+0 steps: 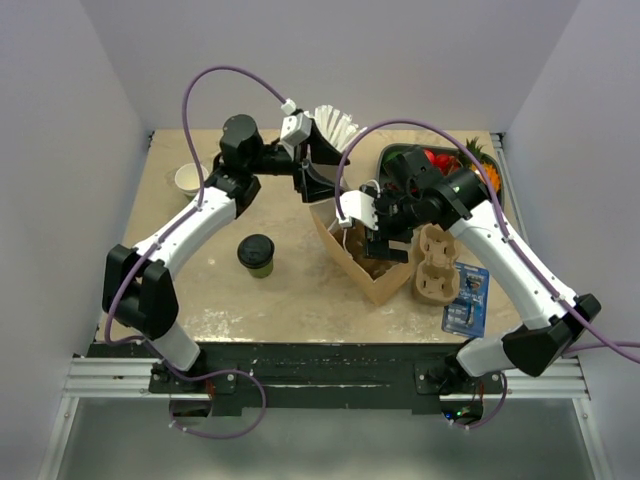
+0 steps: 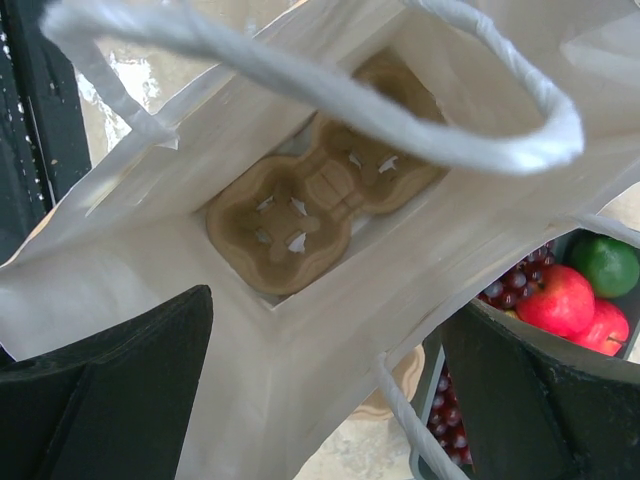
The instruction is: Pack the takeout coffee
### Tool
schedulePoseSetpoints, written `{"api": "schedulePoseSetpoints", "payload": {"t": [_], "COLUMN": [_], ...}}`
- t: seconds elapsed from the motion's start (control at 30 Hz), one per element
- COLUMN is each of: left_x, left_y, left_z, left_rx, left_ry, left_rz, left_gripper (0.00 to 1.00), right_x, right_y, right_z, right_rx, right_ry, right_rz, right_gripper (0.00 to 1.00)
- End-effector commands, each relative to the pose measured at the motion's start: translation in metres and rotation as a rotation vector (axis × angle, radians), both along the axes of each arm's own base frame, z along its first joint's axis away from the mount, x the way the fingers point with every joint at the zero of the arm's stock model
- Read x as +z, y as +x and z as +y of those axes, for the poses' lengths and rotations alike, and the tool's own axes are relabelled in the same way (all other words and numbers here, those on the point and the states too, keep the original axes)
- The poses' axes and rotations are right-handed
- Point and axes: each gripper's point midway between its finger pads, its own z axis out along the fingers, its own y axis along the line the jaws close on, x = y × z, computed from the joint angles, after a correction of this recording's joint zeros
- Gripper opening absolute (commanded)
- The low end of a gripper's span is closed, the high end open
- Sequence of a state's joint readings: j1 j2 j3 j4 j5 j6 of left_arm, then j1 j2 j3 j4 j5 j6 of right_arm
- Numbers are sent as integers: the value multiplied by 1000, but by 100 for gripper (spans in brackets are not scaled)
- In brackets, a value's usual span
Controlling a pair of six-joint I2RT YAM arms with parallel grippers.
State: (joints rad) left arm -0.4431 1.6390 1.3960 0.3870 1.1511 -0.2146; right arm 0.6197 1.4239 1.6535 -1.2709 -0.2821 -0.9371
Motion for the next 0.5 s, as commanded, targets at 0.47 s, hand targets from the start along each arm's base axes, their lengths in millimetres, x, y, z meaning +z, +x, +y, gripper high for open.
{"api": "schedulePoseSetpoints", "payload": {"t": [0.47], "left_x": [26], "left_y": [-24], "left_z": [-38], "left_rx": [-188], "left_ry": [-53], "left_rz": [-124], "left_gripper": [63], "right_x": [13], "right_y": [1], "right_z": [10], "right_rx": [27], "right_ry": [42], "right_rz": [2], "right_gripper": [95]}}
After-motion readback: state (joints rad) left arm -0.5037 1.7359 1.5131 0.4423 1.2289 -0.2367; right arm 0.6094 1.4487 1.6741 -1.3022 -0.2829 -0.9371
